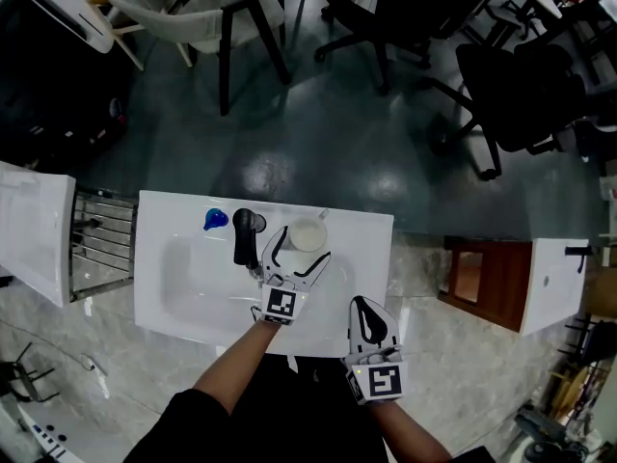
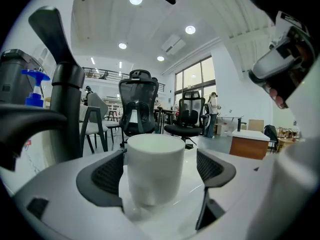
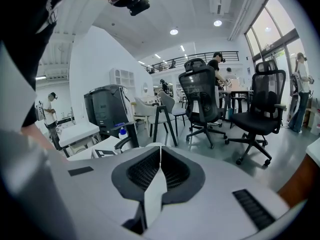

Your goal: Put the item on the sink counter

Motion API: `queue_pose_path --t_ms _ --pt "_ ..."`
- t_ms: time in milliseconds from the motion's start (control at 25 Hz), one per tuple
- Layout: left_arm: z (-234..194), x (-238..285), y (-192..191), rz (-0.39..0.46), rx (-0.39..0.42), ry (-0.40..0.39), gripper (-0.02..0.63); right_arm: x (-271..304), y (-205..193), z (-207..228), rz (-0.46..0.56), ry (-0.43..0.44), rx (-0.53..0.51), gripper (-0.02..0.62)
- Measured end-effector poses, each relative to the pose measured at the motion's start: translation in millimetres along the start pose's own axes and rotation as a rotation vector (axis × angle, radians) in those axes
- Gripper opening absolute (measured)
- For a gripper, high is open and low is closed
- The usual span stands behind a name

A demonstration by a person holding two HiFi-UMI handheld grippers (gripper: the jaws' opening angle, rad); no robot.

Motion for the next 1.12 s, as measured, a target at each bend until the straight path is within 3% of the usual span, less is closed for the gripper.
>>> queue_pose_path --t_ms 440,680,920,1120 --pt "25.4 -46.9 -3.3 -0.001 -0.016 -0.021 0.446 -32.3 16.5 -25.5 0.052 -0.015 0.017 0.034" --pt "42.7 -78.0 9.0 0.021 -0.018 -0.077 0.446 -55.5 14.6 -48.9 0.082 -0.041 0.007 0.034" --pt "68.1 -127.4 26.3 0.05 0.023 -0.116 0.446 -85.7 14.9 -71.6 0.116 -0.058 0.026 0.034" --pt "78.6 -181.0 40.9 0.057 -0.013 -0.099 0.446 -106.9 11.1 -88.3 0.129 -0.073 0.035 0.034"
Point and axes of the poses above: the fingertips, and each gripper's own axes: x forward along the fingers, z to its right, y out of its top, the point moved 2 cm from there along -x, backward along the fingers, and after that the axes turned 12 degrees about -y, right-handed, at the moved point
